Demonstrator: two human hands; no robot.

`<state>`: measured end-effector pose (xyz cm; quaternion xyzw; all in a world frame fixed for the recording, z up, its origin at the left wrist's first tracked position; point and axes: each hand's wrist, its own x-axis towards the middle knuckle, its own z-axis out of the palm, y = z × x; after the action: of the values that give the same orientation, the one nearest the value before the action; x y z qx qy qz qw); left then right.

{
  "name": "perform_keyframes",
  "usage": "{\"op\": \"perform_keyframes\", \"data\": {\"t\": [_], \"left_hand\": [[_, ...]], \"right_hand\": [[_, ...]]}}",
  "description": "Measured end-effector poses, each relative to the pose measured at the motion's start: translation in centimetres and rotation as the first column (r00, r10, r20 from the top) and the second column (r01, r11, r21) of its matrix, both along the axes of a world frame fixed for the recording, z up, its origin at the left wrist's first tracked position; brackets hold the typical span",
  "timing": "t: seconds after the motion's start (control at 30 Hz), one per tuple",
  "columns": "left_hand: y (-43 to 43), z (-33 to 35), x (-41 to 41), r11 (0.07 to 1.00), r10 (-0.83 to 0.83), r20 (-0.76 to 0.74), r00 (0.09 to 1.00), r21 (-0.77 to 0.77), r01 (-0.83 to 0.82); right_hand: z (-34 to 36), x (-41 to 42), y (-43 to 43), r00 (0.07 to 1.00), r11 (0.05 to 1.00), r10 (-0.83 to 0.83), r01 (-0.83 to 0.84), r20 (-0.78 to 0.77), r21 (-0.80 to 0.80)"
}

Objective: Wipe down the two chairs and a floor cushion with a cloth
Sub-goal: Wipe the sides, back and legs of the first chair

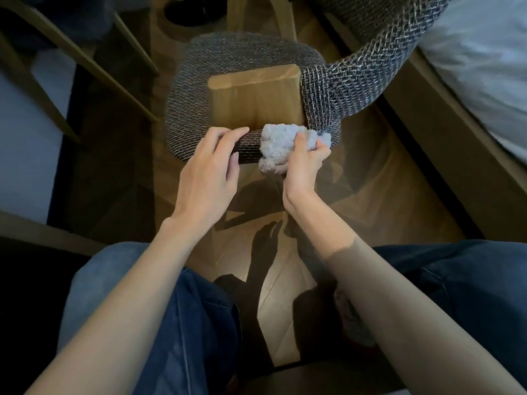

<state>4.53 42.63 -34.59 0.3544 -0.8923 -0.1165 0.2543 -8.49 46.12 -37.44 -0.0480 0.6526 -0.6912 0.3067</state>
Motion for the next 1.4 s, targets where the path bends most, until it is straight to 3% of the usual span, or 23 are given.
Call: {"op": "perform_keyframes", "data": {"t": [0.03, 0.1, 0.2, 0.27, 0.33, 0.43, 0.53, 0.63, 0.77, 0.83, 0.93, 1.07, 1.2, 1.27, 1.4], "left_hand": [[0.0, 0.2, 0.3, 0.997, 0.033, -0.062, 0.997, 0.070, -0.029], [0.0, 0.9, 0.8, 0.956, 0.117, -0.239, 0.964, 0.289, -0.045], [0.1, 2.0, 1.5, 0.769, 0.274, -0.467, 0.841, 0.632, 0.101], [0.0, 2.4, 1.7, 0.645, 0.337, -0.538, 0.773, 0.730, 0.226], [-0.1, 2.5, 1.7, 0.632, 0.320, -0.543, 0.776, 0.733, 0.252], [-0.5, 2.1, 1.2, 0.753, 0.281, -0.526, 0.803, 0.640, 0.156], [-1.2, 2.0, 0.5, 0.849, 0.262, -0.556, 0.789, 0.521, 0.085], [-1.7, 1.7, -0.3, 0.915, 0.247, -0.572, 0.782, 0.404, 0.006], [-2.1, 1.3, -1.5, 0.915, 0.332, -0.603, 0.725, 0.394, -0.091], [-2.7, 0.7, -1.8, 0.911, 0.354, -0.557, 0.752, 0.388, -0.141], [-3.5, -0.8, -1.2, 0.898, 0.373, -0.484, 0.792, 0.402, -0.178], [-4.7, -3.2, -0.2, 0.761, 0.499, -0.272, 0.823, 0.592, -0.265], [-4.6, -4.4, 0.5, 0.632, 0.556, -0.114, 0.823, 0.701, -0.330], [-4.2, -3.4, 0.8, 0.688, 0.524, -0.192, 0.830, 0.670, -0.280], [-3.4, 0.1, 1.4, 0.902, 0.357, -0.575, 0.737, 0.417, -0.112]], "right_hand": [[0.8, 1.1, 0.2, 0.997, 0.998, 0.056, -0.056, -0.045, -0.003], [2.4, 3.1, 0.6, 0.946, 0.989, 0.124, -0.141, -0.299, -0.035], [4.4, 3.8, 0.8, 0.661, 0.988, 0.073, -0.148, -0.747, -0.034], [5.3, 3.2, 0.3, 0.487, 0.981, 0.156, -0.179, -0.859, 0.077], [5.5, 2.4, 0.0, 0.425, 0.933, 0.323, -0.292, -0.846, 0.210], [5.0, 1.2, 0.2, 0.300, 0.861, 0.446, -0.402, -0.843, 0.313], [5.0, 0.1, 0.2, 0.288, 0.876, 0.390, -0.410, -0.875, 0.255], [4.9, -0.5, 0.2, 0.254, 0.932, 0.263, -0.316, -0.931, 0.177], [4.7, -0.8, -0.4, 0.241, 0.966, 0.163, -0.235, -0.957, 0.105], [3.9, -0.5, -0.8, 0.253, 0.977, 0.121, -0.201, -0.960, 0.070], [1.6, 0.7, -1.2, 0.373, 0.982, 0.137, -0.171, -0.918, 0.076], [-2.3, 2.3, -1.6, 0.481, 0.938, 0.329, -0.264, -0.813, 0.224], [-3.7, 2.4, -1.9, 0.618, 0.843, 0.538, -0.379, -0.573, 0.382], [-3.0, 2.4, -2.0, 0.725, 0.871, 0.489, -0.374, -0.486, 0.319], [-1.2, 3.9, -1.6, 0.934, 0.967, 0.250, -0.253, -0.254, 0.023]]}}
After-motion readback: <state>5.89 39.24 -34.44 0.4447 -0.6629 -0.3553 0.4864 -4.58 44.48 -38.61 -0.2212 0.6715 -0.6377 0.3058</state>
